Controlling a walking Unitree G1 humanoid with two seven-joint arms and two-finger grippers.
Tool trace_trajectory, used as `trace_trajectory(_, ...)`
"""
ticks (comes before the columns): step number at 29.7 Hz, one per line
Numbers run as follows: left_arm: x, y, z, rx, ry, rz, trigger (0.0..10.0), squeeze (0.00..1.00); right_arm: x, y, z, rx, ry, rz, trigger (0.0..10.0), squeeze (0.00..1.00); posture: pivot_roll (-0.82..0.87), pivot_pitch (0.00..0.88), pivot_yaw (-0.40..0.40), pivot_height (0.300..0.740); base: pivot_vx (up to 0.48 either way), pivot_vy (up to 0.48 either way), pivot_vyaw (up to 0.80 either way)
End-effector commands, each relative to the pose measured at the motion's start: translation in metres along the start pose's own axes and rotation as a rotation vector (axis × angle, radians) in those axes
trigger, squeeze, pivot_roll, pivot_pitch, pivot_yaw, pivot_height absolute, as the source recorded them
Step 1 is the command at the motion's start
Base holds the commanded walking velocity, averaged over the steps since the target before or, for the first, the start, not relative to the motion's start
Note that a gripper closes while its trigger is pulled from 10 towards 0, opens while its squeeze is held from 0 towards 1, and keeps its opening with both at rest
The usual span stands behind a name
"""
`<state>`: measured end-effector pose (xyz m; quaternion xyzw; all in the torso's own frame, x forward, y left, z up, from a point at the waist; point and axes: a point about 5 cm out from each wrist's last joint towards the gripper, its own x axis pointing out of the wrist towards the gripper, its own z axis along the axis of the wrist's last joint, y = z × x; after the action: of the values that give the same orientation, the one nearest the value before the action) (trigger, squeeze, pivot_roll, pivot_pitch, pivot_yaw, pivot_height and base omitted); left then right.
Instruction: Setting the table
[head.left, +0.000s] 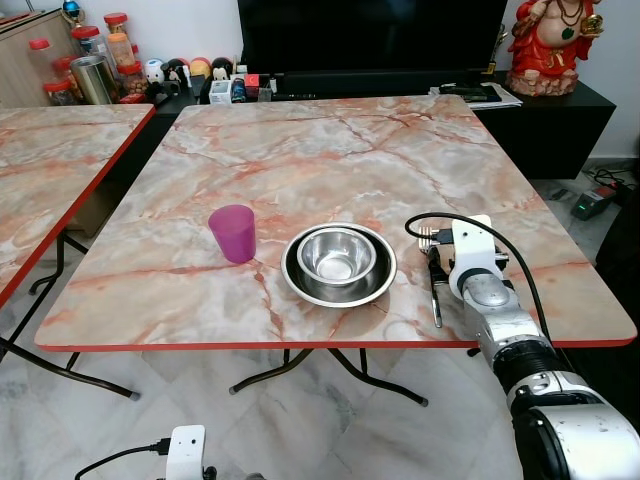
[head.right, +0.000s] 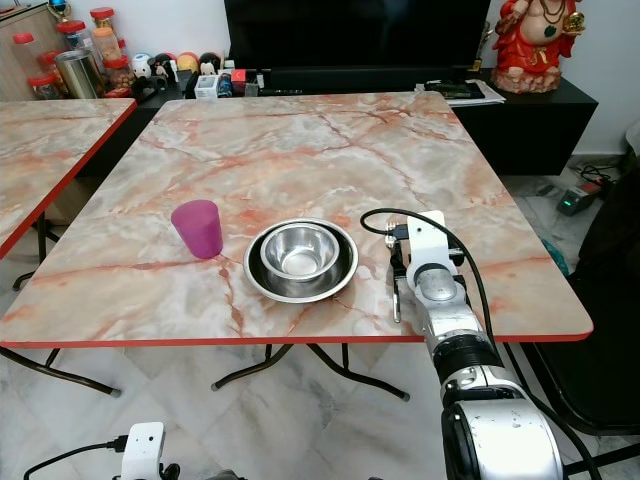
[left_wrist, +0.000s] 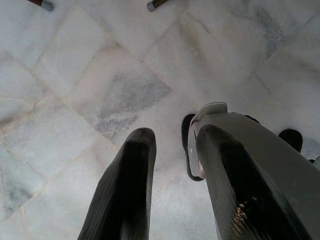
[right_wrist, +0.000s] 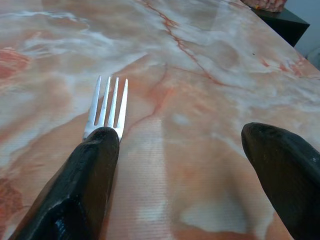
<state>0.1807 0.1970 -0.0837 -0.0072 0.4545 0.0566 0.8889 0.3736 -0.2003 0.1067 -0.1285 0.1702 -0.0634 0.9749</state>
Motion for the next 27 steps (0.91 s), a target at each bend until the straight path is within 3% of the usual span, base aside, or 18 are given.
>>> trace_trajectory(1, -0.0001, 0.0007, -0.0016, -0.015, 0.012, 0.002, 10.0, 0.0, 0.0009, 0.0038, 0.0062, -0.007, -0.011, 0.013, 10.0, 0.0, -0.04, 0.0, 0.013, 0.693, 0.0, 0.0, 0.0)
trace_trajectory(27, 0.0002, 0.0021, 0.0004, -0.003, 0.007, 0.007, 10.0, 0.0, 0.0004, 0.0081, 0.0051, -0.001, -0.011, 0.022, 10.0, 0.0, -0.04, 0.0, 0.02, 0.693, 0.0, 0.0, 0.0)
